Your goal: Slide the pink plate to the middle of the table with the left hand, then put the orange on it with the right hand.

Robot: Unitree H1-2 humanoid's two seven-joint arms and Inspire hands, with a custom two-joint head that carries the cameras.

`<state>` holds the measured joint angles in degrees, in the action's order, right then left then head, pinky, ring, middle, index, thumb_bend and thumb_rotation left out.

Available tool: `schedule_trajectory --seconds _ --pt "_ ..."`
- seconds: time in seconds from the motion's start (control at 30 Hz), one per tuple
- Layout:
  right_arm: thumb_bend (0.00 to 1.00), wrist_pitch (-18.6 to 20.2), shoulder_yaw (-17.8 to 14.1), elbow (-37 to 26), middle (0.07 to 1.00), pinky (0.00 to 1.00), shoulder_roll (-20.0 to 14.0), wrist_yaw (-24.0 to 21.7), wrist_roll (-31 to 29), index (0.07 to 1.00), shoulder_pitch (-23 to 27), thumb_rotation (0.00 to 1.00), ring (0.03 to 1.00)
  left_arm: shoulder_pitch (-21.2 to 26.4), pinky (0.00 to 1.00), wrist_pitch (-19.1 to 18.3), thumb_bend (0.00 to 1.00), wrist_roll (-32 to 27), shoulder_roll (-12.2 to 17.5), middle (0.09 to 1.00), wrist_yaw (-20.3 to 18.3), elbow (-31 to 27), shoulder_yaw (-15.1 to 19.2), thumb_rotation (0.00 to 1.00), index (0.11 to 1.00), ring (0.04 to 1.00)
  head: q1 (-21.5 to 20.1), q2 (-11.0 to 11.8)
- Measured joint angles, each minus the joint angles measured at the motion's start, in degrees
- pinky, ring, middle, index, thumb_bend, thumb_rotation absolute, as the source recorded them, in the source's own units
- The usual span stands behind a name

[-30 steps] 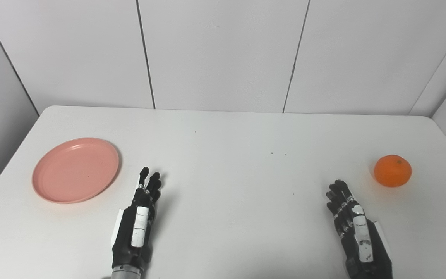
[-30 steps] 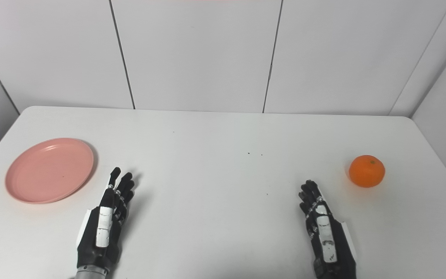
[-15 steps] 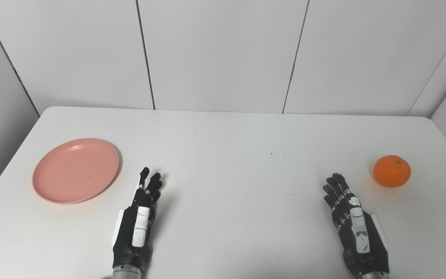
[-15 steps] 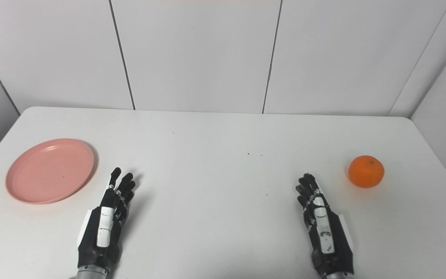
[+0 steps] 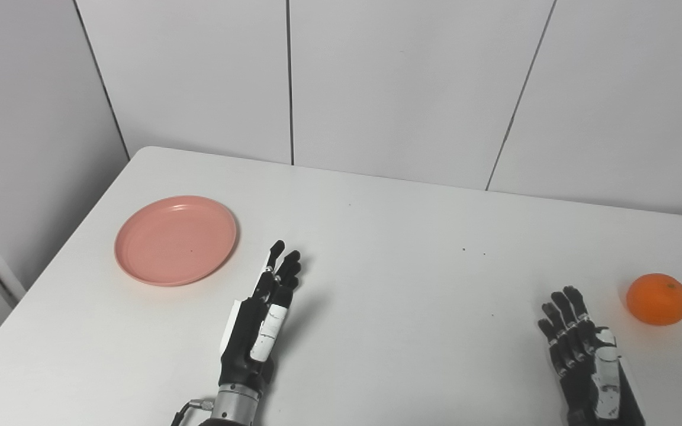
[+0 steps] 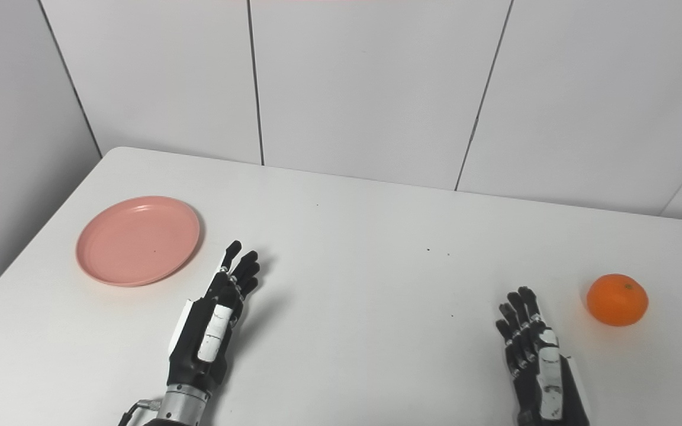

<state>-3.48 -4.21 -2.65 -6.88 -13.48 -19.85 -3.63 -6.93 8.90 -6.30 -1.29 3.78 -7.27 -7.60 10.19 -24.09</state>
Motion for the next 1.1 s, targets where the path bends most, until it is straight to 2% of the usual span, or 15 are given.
schedule_trajectory --seconds 0.27,0.63,0.8,0.87,0.93,1.1 --pt "0.79 -1.2 -0.8 1.6 0.992 1.0 -0.7 -1.1 0.1 0.998 1.1 0.97 1.0 0.3 0.92 3.0 0.87 0.1 -1.6 0.922 0.1 0.8 1.0 0.8 0.948 0.924 2.8 0.8" --pt "0.8 -2.1 -0.6 1.7 1.0 1.0 -0.6 -1.7 0.1 1.0 1.1 0.98 1.0 0.2 0.9 2.8 0.9 -0.8 -1.9 0.905 -0.8 0.7 1.6 0.77 0.908 0.91 1.8 0.3" --pt "0.8 -2.1 -0.4 1.6 0.993 1.0 -0.4 -1.7 0.3 0.999 1.1 0.97 1.0 -0.2 0.87 0.4 0.91 -3.2 -2.0 0.873 -1.2 0.0 2.1 0.77 0.876 0.874 1.5 -0.3" --pt "0.8 -2.1 -0.3 1.5 0.989 1.0 -0.4 -1.7 0.4 0.997 1.1 0.97 1.0 -0.4 0.85 -0.8 0.92 -3.9 -1.9 0.861 -1.2 -0.6 2.5 0.79 0.868 0.862 1.6 -0.3" --pt "0.8 -2.1 -0.2 1.4 0.989 1.0 -0.3 -1.7 0.5 0.998 1.1 0.97 1.0 -0.6 0.84 -2.7 0.98 -3.9 -1.9 0.856 -1.2 -1.6 2.5 0.83 0.865 0.856 1.7 -0.3" --pt "0.79 -2.1 -0.1 1.1 0.987 1.0 -0.2 -1.6 1.0 0.999 1.1 0.98 0.999 -0.9 0.84 -6.4 1.0 -5.6 -1.3 0.862 -2.7 -3.4 3.4 0.89 0.877 0.86 1.6 -0.1"
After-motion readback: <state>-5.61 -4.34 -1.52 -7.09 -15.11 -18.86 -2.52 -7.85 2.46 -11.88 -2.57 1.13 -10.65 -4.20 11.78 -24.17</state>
